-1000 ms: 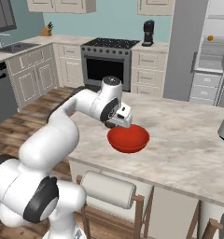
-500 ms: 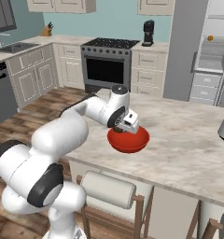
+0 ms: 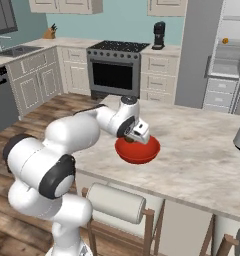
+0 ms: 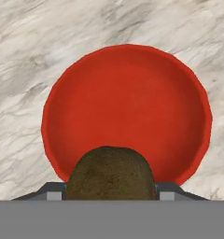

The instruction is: Retrieve the kiwi and orange from the fridge and place them into the bowl on the dining table.

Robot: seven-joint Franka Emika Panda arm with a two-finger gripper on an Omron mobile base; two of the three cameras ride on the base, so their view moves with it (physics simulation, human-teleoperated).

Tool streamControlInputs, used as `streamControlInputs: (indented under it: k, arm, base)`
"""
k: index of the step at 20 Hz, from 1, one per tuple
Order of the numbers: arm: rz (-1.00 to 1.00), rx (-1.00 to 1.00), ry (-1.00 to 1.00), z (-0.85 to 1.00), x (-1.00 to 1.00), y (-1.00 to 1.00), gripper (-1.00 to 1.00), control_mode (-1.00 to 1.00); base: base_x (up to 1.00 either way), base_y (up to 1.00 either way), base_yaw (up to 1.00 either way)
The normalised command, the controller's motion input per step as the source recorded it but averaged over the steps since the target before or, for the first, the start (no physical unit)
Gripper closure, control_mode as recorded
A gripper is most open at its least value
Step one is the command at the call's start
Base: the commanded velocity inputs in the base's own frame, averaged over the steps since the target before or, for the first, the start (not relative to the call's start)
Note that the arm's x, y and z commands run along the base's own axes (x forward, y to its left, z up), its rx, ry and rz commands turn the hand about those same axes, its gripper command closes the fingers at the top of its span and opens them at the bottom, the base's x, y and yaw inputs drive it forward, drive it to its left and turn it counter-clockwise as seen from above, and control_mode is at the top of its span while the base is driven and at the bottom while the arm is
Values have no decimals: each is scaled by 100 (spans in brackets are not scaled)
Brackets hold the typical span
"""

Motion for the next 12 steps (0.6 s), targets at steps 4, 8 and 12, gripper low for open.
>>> streamControlInputs:
  k: [4,8,12]
  arm:
    - [-6,0,0,-31,27,-3,100,-100]
    - [-5,0,1,-31,31,-11,100,-100]
    - [-4,0,2,-27,30,-19,100,-100]
  base:
    - [0,0,0]
    - [0,0,0]
    - [0,0,0]
